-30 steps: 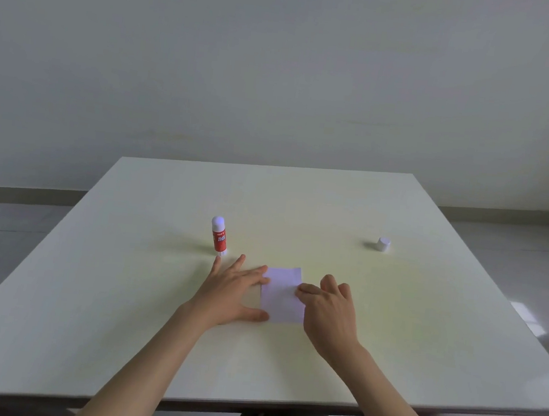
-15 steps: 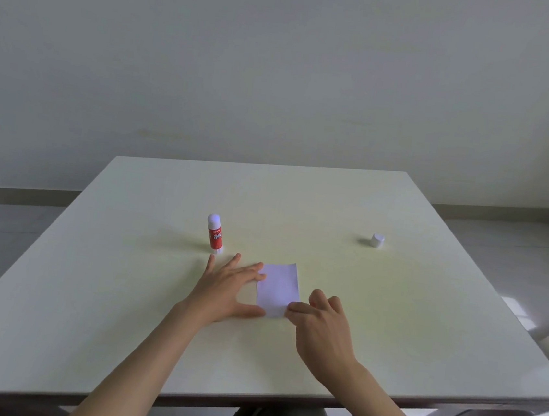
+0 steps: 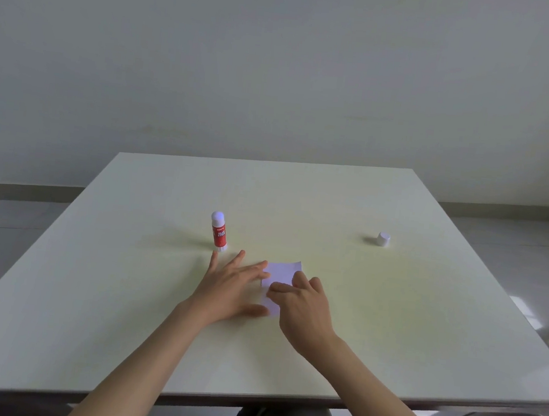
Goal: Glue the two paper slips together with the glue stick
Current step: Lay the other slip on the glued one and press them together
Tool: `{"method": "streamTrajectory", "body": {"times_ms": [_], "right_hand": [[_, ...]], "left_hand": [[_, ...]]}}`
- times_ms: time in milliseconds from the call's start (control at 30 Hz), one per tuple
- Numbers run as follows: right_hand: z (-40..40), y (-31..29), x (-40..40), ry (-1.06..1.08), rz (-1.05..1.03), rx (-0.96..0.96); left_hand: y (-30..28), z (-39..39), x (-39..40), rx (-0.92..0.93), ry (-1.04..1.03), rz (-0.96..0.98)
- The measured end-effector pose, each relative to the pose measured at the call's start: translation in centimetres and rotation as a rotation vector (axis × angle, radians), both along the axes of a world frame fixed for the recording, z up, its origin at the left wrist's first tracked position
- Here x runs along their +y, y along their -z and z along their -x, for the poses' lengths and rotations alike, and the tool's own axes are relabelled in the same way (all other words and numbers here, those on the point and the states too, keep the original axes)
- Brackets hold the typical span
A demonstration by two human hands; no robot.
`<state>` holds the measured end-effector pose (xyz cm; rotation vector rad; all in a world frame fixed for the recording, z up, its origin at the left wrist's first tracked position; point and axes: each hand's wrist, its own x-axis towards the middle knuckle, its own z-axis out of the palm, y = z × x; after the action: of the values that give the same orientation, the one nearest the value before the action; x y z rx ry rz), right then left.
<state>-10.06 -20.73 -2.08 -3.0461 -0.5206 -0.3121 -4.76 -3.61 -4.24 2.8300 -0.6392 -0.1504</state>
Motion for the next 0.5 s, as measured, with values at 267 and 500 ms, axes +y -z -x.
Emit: {"method": "streamTrajectory", "body": {"times_ms": [267,500], "right_hand": [[-3.9,0.5,-0.8,-0.013,-0.080,0.078],[-3.5,-0.5,-0.1,-0.010,-0.052,0.081]], "left_hand": [[-0.2,0.2,-0.1,0.043,-0.027,0.022],[-0.3,0.3,-0.1,0.022,-0.023,0.019]]}}
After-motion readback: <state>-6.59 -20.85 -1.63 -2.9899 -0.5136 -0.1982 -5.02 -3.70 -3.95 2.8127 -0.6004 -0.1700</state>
